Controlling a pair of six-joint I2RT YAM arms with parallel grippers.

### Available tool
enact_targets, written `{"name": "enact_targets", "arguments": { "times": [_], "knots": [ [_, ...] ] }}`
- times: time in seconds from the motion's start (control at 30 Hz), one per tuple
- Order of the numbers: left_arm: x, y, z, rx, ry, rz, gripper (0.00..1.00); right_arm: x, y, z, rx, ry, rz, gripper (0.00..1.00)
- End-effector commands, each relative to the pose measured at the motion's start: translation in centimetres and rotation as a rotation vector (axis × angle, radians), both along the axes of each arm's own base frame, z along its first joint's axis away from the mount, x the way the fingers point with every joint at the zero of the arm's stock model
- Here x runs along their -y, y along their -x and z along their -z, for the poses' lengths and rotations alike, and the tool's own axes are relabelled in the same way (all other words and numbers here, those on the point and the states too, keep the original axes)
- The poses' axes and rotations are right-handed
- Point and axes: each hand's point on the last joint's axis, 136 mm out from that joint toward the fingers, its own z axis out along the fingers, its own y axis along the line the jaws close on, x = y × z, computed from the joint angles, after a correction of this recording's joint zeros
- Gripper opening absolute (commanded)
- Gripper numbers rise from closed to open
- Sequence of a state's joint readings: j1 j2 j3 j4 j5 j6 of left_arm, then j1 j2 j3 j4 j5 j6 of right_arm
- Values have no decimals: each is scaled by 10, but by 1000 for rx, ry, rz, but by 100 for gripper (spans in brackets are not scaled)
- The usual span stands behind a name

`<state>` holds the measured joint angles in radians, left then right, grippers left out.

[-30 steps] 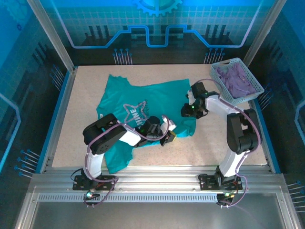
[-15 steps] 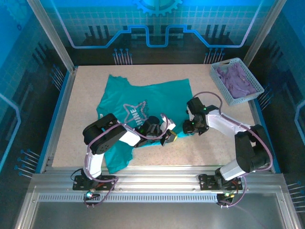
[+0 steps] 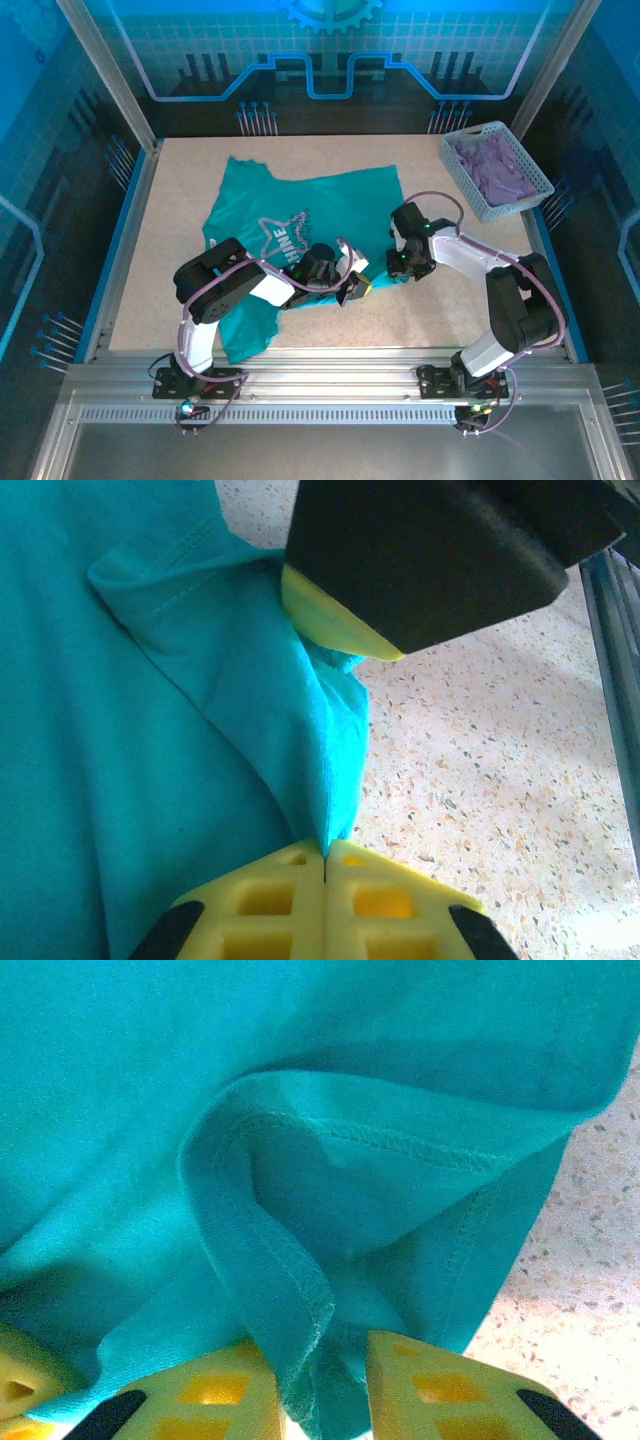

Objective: Fold the inside-out t-shirt

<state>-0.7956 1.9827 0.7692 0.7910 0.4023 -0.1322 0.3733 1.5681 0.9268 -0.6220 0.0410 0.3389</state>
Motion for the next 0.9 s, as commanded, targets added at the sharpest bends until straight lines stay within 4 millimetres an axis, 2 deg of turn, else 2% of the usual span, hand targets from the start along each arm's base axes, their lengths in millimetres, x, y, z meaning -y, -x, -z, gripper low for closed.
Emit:
{"name": "enact_targets", "arguments": {
  "times": [0.0, 0.27, 0.6, 0.7, 0.73, 0.8, 0.87],
  "knots": [
    [1, 4, -1, -2, 6, 27, 0, -7, -10, -1, 5, -49, -13, 25],
    [1, 4, 2, -5, -6, 26, 0, -5, -9, -11, 16, -112, -8, 8],
    [5, -11, -4, -47, 33, -30, 0, -7, 18, -53, 53, -525, 3, 4],
    [4, -21, -17, -79, 104, -65, 11, -5, 16, -60, 77, -584, 20, 3],
    [1, -24, -25, -85, 138, -81, 18, -4, 13, -62, 86, -600, 29, 3],
    [-8, -30, -44, -99, 213, -123, 34, -1, 5, -64, 101, -635, 52, 2],
    [-26, -36, -59, -136, 277, -186, 43, 2, -3, -66, 111, -678, 76, 1]
  ]
}}
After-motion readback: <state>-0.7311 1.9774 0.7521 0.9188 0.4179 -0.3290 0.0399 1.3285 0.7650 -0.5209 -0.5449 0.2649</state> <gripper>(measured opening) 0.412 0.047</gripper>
